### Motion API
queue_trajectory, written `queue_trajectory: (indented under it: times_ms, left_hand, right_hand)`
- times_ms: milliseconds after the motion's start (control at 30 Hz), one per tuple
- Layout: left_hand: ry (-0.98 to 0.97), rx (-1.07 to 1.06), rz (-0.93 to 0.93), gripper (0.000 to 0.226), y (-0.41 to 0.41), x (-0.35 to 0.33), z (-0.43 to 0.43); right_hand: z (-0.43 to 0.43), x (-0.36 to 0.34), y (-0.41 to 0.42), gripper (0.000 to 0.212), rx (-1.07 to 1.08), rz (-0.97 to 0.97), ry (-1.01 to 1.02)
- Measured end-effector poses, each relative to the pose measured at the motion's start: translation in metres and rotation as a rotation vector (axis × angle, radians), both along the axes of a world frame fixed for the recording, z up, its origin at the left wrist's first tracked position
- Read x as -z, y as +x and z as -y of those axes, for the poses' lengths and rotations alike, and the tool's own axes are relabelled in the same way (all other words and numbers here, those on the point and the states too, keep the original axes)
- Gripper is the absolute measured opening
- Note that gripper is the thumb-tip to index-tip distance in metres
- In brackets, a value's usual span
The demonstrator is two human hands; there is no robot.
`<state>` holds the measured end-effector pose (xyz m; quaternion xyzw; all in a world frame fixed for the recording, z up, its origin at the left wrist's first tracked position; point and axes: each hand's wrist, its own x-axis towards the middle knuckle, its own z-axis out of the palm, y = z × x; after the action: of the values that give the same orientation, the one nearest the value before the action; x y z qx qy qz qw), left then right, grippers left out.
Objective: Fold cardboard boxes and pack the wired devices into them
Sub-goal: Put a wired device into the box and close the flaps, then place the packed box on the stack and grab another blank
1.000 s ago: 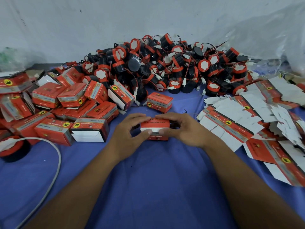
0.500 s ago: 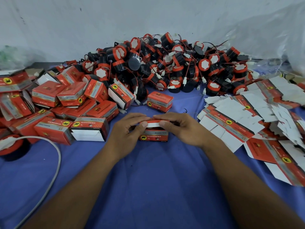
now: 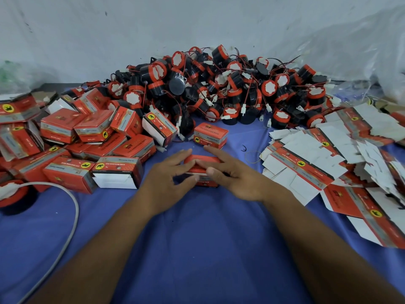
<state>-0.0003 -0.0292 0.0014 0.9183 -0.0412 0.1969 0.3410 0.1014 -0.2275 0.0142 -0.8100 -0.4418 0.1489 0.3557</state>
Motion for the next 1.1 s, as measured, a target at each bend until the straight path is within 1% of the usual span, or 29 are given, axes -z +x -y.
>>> queue_trajectory:
  times_ms: [67,167,233,300,333,433,500,533,600,667,800,867,967,1000,1033,1100]
  left_hand:
    - [0.019,0.005,0.001,0.048,0.001,0.001,0.0]
    - [0.031,0.001,0.006,0.045,0.0,-0.001,-0.001]
    - [0.151,0.021,0.044,0.041,-0.001,-0.004,0.0]
    - [0.313,0.051,0.08,0.038,-0.001,-0.004,0.001]
    - [0.363,0.054,0.087,0.038,-0.001,-0.004,0.001]
    - [0.445,0.04,0.11,0.04,-0.001,-0.007,0.004]
    - [0.51,0.018,0.147,0.042,-0.003,-0.006,0.007]
    - [0.512,0.01,0.151,0.042,-0.003,-0.006,0.008]
    - [0.482,0.01,0.136,0.042,-0.004,-0.005,0.008]
    - [0.455,0.029,0.14,0.043,-0.005,-0.002,0.007]
    - [0.38,0.068,0.141,0.064,-0.007,0.002,0.003]
    - [0.38,0.013,0.201,0.063,-0.006,0.001,0.003]
    - [0.386,-0.113,0.379,0.053,-0.005,-0.005,0.004]
    - [0.37,-0.177,0.437,0.052,-0.006,-0.009,0.0]
    - [0.373,-0.259,0.505,0.049,-0.007,-0.014,-0.007]
    - [0.479,-0.479,0.638,0.043,-0.011,-0.029,-0.034]
  right_hand:
    - [-0.002,0.002,-0.002,0.041,0.026,-0.032,0.062]
    - [-0.007,0.008,-0.007,0.028,0.088,-0.018,0.206]
    - [-0.008,0.008,-0.007,0.027,0.109,0.056,0.239]
    - [-0.005,0.006,-0.004,0.033,0.061,0.146,0.173]
    - [-0.003,0.005,-0.002,0.037,0.021,0.179,0.115]
    - [0.004,0.006,0.001,0.047,-0.028,0.292,-0.025]
    - [0.005,0.008,-0.001,0.05,-0.018,0.35,-0.035]
    - [0.004,0.01,-0.003,0.05,-0.008,0.362,-0.012]
    - [0.001,0.013,-0.008,0.047,0.021,0.327,0.07]
    - [-0.002,0.014,-0.01,0.042,0.068,0.23,0.149]
    - [-0.001,0.007,-0.009,0.032,0.158,0.051,0.256]
    - [-0.001,0.001,-0.01,0.029,0.218,-0.029,0.295]
    - [-0.002,-0.008,-0.012,0.037,0.241,-0.088,0.34]
    - [-0.001,-0.013,-0.009,0.038,0.27,-0.069,0.358]
    - [0.004,-0.019,-0.004,0.04,0.338,-0.009,0.356]
    - [0.022,-0.027,0.016,0.043,0.561,0.159,0.239]
